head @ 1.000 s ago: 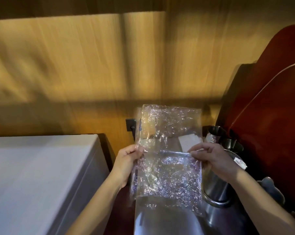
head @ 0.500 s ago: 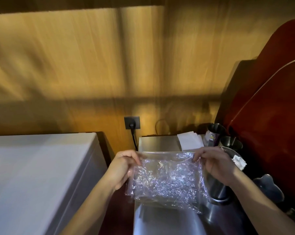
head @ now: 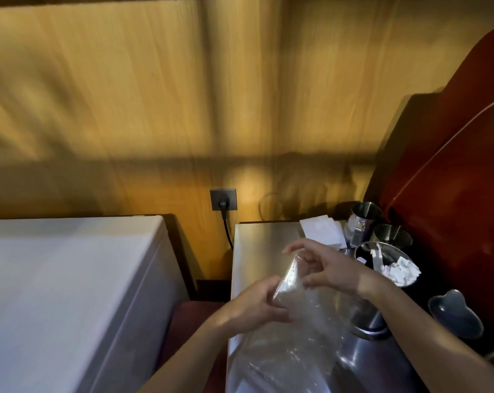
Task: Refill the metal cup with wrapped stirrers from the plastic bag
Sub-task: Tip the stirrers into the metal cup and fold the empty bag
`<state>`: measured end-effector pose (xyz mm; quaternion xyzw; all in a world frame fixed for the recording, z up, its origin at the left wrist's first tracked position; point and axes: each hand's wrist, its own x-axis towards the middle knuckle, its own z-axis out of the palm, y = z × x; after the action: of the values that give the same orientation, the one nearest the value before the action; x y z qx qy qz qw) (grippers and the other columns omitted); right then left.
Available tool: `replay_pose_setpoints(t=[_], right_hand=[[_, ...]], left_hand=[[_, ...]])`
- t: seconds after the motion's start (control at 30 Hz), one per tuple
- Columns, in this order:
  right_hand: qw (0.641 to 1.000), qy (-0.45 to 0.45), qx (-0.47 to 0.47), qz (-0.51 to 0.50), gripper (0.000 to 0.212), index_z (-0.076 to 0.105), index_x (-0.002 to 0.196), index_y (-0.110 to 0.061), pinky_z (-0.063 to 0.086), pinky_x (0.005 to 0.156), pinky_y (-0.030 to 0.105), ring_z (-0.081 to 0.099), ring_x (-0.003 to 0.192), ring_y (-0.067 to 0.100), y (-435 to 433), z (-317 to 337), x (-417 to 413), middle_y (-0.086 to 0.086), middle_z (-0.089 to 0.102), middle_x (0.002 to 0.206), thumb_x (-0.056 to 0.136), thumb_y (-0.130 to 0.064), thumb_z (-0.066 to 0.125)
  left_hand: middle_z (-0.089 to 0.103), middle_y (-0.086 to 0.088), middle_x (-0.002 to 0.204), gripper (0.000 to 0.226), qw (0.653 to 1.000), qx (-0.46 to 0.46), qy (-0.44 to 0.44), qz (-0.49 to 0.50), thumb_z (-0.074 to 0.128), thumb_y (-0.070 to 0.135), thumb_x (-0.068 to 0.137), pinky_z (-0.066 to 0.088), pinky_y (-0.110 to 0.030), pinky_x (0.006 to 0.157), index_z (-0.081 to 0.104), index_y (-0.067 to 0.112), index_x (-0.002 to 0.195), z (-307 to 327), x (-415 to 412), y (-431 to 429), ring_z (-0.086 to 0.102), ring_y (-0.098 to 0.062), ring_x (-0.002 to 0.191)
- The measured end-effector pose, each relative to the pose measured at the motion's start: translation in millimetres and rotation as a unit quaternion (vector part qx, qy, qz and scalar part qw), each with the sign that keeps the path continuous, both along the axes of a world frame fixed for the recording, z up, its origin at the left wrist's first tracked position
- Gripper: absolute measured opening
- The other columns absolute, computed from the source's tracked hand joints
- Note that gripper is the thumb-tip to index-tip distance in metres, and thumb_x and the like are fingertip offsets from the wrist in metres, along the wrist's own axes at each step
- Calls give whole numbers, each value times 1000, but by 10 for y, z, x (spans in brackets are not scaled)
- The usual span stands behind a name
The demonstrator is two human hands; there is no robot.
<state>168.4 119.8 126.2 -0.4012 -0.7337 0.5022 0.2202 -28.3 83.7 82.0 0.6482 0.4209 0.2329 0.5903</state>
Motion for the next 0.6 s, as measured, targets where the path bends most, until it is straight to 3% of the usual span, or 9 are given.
replay_pose_setpoints(t=[0.1, 0.2, 0.3, 0.43, 0.5, 0.6], right_hand=[[999, -11, 4, -30, 55, 51, 112, -32, 49, 66, 27, 60, 73, 15, 48, 12, -36, 4, 60, 81, 73, 2, 69], [996, -21, -48, -72, 54, 51, 117, -21, 49, 66, 32, 63, 76, 24, 77, -33, 25, 14, 64, 92, 71, -4, 74], [986, 21, -101, -132, 61, 54, 117, -26, 55, 69, 31, 68, 88, 28, 33, -154, 77, 11, 67, 103, 62, -18, 80], [953, 127, -165, -219, 68, 52, 117, -21, 52, 65, 36, 65, 78, 26, -4, -380, -26, 13, 65, 97, 55, -20, 78], [945, 136, -182, -235, 61, 50, 114, -24, 48, 62, 34, 59, 75, 24, -22, -491, -110, 9, 61, 90, 60, -14, 78], [934, 147, -199, -256, 40, 56, 99, -19, 47, 55, 25, 61, 67, 15, -34, -682, -171, 5, 63, 79, 69, 0, 73]], left_hand=[[68, 13, 72, 17, 995, 49, 10, 83, 69, 10, 79, 50, -18, 67, 63, 26, 80, -105, 50, 23, 64, 3, 71], [69, 11, 60, 20, 983, 31, -60, 169, 69, 1, 77, 49, -15, 57, 62, 19, 72, -144, -34, 66, 64, 0, 60], [67, -3, 68, 13, 968, 2, -118, 222, 70, 0, 75, 53, -25, 58, 58, -3, 80, -183, -160, 83, 63, -16, 63], [63, -10, 69, 24, 934, -74, -195, 289, 73, 3, 71, 54, -33, 55, 57, -5, 88, -282, -204, 78, 62, -19, 56], [59, -14, 69, 26, 914, -109, -219, 322, 73, 4, 71, 53, -37, 57, 55, -2, 88, -363, -182, 92, 59, -21, 55], [66, -22, 92, 22, 908, -124, -177, 358, 68, 3, 78, 56, -49, 71, 58, -4, 96, -482, -143, 145, 65, -33, 79]])
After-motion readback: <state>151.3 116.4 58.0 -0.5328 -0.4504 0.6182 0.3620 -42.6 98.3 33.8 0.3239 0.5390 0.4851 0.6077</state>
